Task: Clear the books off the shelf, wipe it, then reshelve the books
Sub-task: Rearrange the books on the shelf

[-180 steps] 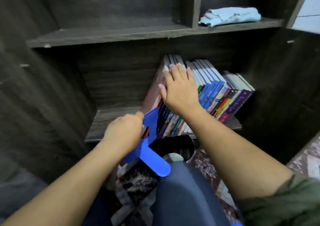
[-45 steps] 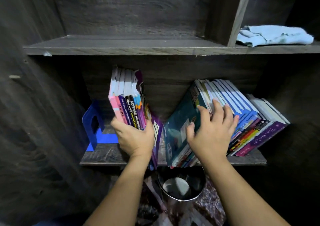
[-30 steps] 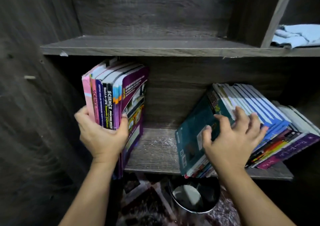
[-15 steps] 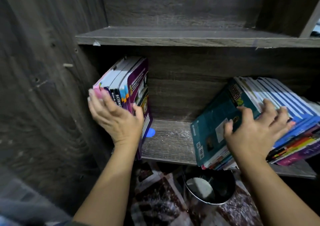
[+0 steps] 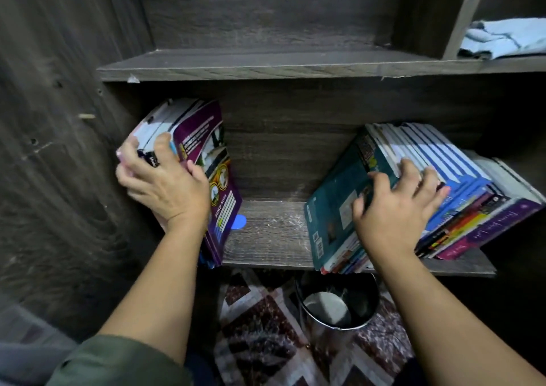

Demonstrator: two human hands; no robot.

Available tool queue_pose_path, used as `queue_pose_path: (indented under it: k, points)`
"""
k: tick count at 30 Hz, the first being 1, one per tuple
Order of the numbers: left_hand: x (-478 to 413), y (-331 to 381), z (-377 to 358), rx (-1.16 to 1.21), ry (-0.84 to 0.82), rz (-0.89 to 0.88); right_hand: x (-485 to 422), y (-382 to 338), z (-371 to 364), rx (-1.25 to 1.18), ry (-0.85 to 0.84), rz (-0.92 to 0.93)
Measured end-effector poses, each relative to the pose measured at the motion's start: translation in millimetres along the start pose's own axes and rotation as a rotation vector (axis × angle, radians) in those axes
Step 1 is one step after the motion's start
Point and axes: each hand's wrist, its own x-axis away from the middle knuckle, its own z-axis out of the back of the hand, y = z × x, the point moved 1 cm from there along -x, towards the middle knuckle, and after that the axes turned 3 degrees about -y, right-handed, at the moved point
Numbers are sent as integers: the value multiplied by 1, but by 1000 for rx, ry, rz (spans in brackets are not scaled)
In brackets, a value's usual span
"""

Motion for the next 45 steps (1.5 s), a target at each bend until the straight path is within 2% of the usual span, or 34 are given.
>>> queue_pose_path:
  k: [5, 9, 11, 15, 18, 22, 26, 28, 31, 38, 42, 45]
  points:
    - [-16, 14, 20, -63, -6, -24, 1, 8, 1, 42, 10, 60]
    - [-30, 20, 28, -77, -173, -162, -1, 12, 2, 46, 2, 87]
    - [-34, 20, 28, -92, -196, -95, -1, 12, 2, 39, 0, 88]
    - [-38, 15, 31, -98, -139, 61, -1, 12, 4, 39, -11, 88]
    - [-40, 10, 30, -54, -100, 67, -1, 10, 4, 42, -9, 82]
    - [-40, 1, 18, 87, 23, -98, -2, 9, 5, 35, -19, 80]
    - [-24, -17, -8, 132, 221, -391, -1, 9, 9, 5, 3, 91]
    - [-23, -25, -12, 132, 238, -473, -2, 13, 11, -17, 64, 98]
    - [-25, -28, -8, 145, 236, -451, -6, 19, 13, -60, 122, 63]
    - [-20, -24, -6, 144, 221, -408, -7, 11, 11, -35, 94, 39]
    - [-27, -33, -8, 54, 257, -466, -7, 7, 14, -38, 68, 50]
    - [-29, -32, -10, 4, 238, -392, -7, 4, 16, -47, 42, 75]
